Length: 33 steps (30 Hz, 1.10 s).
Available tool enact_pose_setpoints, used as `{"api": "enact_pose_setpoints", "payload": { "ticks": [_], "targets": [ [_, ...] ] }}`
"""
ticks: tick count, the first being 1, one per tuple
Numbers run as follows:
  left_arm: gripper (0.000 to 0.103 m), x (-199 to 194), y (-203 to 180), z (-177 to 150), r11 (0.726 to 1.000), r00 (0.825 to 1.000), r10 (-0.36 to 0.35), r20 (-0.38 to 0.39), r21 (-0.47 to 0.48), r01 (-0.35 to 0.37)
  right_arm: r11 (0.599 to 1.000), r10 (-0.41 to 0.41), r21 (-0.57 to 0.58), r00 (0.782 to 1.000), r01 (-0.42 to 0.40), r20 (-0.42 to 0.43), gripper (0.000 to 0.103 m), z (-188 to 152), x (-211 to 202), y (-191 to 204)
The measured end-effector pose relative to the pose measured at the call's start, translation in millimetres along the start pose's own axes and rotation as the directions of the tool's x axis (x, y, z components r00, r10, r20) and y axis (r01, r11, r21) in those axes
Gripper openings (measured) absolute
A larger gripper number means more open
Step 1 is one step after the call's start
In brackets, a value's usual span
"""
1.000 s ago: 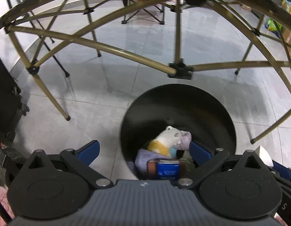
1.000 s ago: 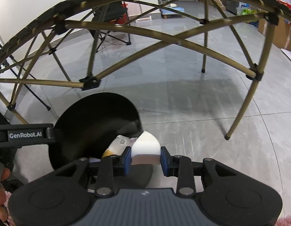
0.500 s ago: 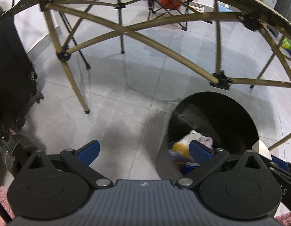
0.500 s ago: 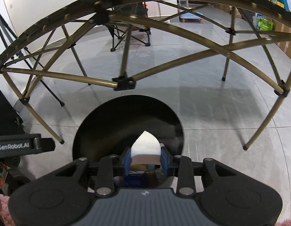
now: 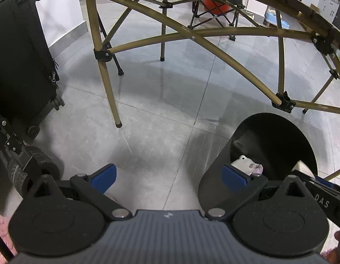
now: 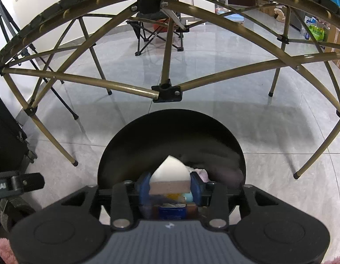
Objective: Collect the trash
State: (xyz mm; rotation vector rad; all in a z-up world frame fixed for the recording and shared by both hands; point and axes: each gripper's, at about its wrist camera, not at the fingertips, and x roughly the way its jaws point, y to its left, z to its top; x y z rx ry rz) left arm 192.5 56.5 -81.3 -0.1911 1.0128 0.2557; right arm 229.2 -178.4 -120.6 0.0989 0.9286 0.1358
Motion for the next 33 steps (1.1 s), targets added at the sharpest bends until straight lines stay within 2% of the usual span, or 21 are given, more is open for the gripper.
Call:
{"api": "enact_pose_setpoints", "payload": {
  "ticks": [1, 2, 3, 4, 17, 21, 25, 33],
  "targets": [
    [0.103, -1, 0, 0, 1.000, 1.000, -0.002, 0.001, 0.000, 0.002, 1.000, -0.006, 0.001, 1.000, 0.006, 0.002, 0.062, 0, 0, 0],
    [0.103, -2, 1, 0, 1.000, 1.000, -0.005, 0.004, 0.001, 0.005, 1.000, -0.018, 0.005, 1.000, 0.018, 0.002, 0.075, 0, 0, 0],
    [0.103, -3, 1, -1, 1.000, 1.000, -0.007, 0.006, 0.003, 0.007, 1.000, -0.028, 0.007, 1.000, 0.028, -0.001, 0.101, 0, 1, -1],
    [0.103, -3, 1, -1, 1.000, 1.000, -0.009, 0.008, 0.004, 0.009, 0.999, -0.039, 0.011, 0.999, 0.039, -0.004, 0.103, 1, 1, -1],
    [0.103, -17, -2, -8, 0.999, 0.999, -0.023, 0.038, 0.038, 0.022, 0.999, -0.036, -0.012, 0.999, 0.036, 0.010, 0.103, -5, -14, -4],
    [0.103, -33, -4, -13, 0.997, 0.996, -0.044, 0.074, 0.065, 0.039, 0.999, -0.038, -0.027, 0.999, 0.038, 0.006, 0.103, -8, -25, -5],
    [0.103, -63, -6, -21, 0.994, 0.986, -0.057, 0.157, 0.097, 0.042, 0.999, -0.043, -0.031, 0.999, 0.043, 0.004, 0.103, -11, -49, -10],
    [0.103, -115, -15, -34, 0.981, 0.965, -0.138, 0.222, 0.168, 0.101, 1.000, -0.006, -0.016, 0.997, 0.007, 0.071, 0.103, -18, -125, -22]
  ]
}}
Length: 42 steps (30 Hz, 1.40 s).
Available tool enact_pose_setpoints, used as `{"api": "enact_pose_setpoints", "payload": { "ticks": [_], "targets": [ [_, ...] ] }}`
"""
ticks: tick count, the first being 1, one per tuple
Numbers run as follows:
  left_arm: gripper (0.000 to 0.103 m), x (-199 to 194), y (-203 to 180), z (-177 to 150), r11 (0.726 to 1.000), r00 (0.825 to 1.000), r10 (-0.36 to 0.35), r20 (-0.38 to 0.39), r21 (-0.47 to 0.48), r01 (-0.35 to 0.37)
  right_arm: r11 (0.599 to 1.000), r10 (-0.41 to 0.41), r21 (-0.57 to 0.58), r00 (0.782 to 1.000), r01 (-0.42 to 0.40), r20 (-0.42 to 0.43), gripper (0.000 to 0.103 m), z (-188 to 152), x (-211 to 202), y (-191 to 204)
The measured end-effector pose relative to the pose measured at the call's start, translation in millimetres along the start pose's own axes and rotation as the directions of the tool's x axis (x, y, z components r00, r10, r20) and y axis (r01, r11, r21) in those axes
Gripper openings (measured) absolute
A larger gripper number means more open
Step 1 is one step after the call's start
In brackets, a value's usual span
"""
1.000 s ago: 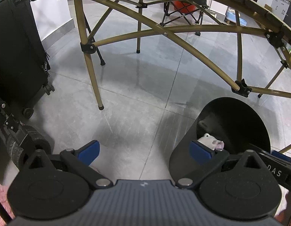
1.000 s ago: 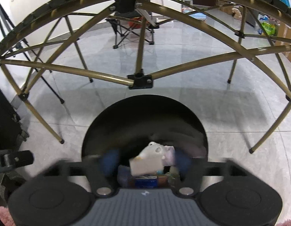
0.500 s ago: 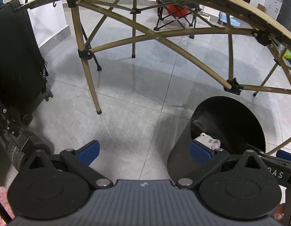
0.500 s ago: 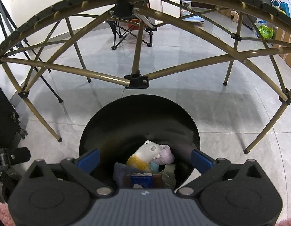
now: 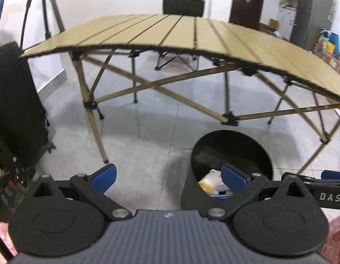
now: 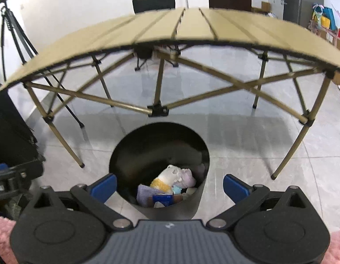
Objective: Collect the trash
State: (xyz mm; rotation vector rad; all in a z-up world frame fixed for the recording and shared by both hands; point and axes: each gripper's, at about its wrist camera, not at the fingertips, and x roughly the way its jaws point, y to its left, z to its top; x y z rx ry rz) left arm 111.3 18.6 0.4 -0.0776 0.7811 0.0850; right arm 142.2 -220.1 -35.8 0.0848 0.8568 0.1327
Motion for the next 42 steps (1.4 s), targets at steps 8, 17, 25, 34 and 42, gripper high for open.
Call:
{"api": "enact_pose_setpoints", "payload": {
  "ticks": [8, 17, 25, 34, 42],
  "targets": [
    [0.103, -36, -12, -13, 0.997, 0.999, -0.044, 0.014, 0.064, 0.043, 1.000, -0.003, 0.011, 0.999, 0.002, 0.038, 0.103, -15, -55, -21],
    [0.103, -58, -8, -31, 0.995, 0.998, -0.062, -0.004, 0.078, 0.062, 1.000, 0.026, 0.006, 0.997, -0.027, 0.068, 0.103, -26, -87, -20],
    [0.103, -71, -10, -34, 0.993, 0.997, -0.070, 0.018, 0.092, 0.068, 0.999, 0.037, 0.002, 0.996, -0.037, 0.079, 0.103, -30, -95, -18],
    [0.103, -74, -12, -35, 0.993, 0.997, -0.072, 0.025, 0.097, 0.069, 0.999, 0.038, 0.002, 0.996, -0.038, 0.079, 0.103, -32, -97, -18],
    [0.103, -76, -12, -35, 0.992, 0.997, -0.075, 0.032, 0.100, 0.071, 0.999, 0.040, 0.003, 0.996, -0.040, 0.080, 0.103, -32, -97, -18]
  ]
}}
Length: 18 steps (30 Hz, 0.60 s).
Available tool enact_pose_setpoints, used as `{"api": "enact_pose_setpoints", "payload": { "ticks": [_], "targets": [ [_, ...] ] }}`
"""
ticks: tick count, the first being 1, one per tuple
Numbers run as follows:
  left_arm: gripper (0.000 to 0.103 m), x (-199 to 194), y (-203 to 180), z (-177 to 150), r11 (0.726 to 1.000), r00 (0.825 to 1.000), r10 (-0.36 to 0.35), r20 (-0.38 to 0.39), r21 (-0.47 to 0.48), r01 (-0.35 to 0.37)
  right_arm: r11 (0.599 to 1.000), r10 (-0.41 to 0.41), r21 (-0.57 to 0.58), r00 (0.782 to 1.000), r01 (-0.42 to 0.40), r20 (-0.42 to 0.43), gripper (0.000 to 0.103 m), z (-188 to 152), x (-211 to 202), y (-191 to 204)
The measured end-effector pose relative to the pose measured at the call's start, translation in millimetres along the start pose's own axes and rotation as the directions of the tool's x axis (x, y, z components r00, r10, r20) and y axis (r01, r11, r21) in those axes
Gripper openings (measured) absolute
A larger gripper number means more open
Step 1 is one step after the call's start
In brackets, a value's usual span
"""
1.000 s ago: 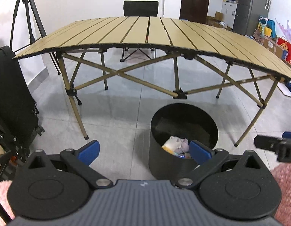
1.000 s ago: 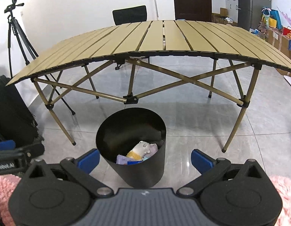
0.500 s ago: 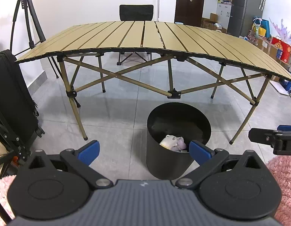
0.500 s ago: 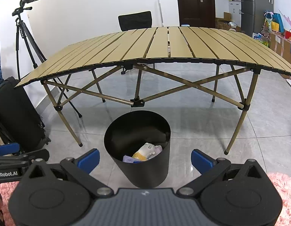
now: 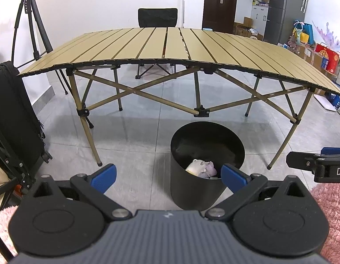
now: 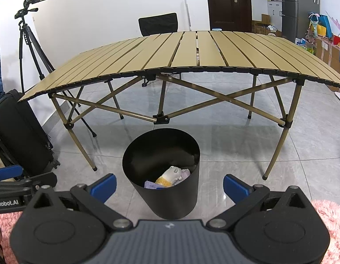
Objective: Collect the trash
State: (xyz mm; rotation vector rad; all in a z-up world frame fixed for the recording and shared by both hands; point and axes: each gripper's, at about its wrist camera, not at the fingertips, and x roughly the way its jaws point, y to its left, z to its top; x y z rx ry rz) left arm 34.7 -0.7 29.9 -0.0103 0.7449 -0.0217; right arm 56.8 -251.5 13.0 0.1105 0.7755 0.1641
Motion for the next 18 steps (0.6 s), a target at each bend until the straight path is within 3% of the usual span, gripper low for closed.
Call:
{"api": "enact_pose_setpoints", "payload": {
  "ticks": [18],
  "targets": [
    [0.103, 1.4, 2.5, 0.8, 1.000, 1.000, -0.024, 0.013, -0.016, 0.024, 1.000, -0.001, 0.003, 1.000, 0.001, -0.001, 0.103, 0.3, 0.8, 0.6]
  ]
}}
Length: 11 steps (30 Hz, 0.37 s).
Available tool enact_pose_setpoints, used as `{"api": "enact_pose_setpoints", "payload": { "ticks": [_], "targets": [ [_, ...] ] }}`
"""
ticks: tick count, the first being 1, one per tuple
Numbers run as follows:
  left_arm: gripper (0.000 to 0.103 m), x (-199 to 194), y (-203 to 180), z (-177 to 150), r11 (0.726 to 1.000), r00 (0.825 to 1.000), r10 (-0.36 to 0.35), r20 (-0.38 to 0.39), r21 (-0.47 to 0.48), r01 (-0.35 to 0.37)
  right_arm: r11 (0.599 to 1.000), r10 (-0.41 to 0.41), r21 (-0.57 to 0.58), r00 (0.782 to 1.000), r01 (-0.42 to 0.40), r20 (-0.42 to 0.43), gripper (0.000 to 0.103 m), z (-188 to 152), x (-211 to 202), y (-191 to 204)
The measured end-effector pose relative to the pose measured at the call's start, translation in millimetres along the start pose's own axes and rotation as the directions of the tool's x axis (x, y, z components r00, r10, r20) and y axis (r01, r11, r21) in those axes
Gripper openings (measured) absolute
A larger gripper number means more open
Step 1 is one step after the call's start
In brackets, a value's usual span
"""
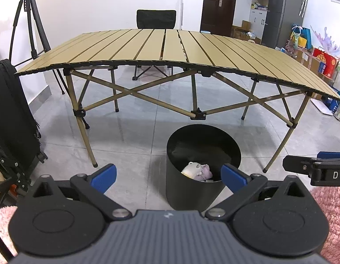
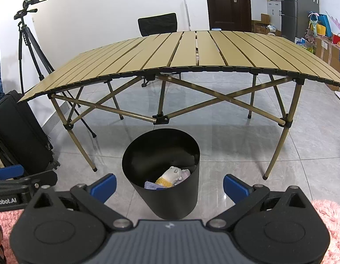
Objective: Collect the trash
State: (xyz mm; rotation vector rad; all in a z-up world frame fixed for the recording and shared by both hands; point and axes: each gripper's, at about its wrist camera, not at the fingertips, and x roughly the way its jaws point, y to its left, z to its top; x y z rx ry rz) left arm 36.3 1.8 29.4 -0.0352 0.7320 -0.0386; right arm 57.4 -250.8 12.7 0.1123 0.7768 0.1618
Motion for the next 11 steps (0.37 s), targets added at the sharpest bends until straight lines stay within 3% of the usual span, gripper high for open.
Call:
{"api": "enact_pose_setpoints", "payload": {
  "ticks": [11],
  "targets": [
    [0.103, 1.1, -3.7, -1.6, 1.000, 1.000, 0.001, 0.011, 0.013, -0.002, 1.000, 0.003, 0.014, 1.000, -0.003, -0.006, 0.103, -0.5, 6.5, -3.7]
  ]
}}
